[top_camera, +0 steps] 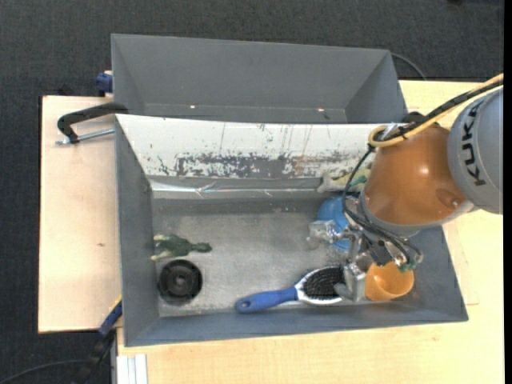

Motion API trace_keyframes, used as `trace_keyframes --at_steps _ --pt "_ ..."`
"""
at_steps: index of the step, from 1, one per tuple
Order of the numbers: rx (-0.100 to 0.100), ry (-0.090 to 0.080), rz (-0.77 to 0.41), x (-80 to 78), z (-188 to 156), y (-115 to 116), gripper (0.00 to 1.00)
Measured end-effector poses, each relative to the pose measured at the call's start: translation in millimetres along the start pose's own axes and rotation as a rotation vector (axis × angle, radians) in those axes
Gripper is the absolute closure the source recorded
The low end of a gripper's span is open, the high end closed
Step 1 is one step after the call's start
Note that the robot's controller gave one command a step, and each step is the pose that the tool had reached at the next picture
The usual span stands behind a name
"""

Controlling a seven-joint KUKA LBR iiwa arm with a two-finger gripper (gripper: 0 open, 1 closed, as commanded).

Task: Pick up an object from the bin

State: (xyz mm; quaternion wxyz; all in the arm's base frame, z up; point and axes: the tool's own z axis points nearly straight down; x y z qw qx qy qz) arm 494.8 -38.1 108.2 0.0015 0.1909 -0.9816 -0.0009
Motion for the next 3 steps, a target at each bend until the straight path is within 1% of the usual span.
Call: trace_keyframes --at_steps 1,2,3 --pt "0.003 0.005 -0.416 -12.6 36 25 0.00" --pt "0.006 -0.005 -0.414 -14.5 35 25 1.00" --pt "0.009 -0.013 -0.433 -11.5 -102 31 1.00"
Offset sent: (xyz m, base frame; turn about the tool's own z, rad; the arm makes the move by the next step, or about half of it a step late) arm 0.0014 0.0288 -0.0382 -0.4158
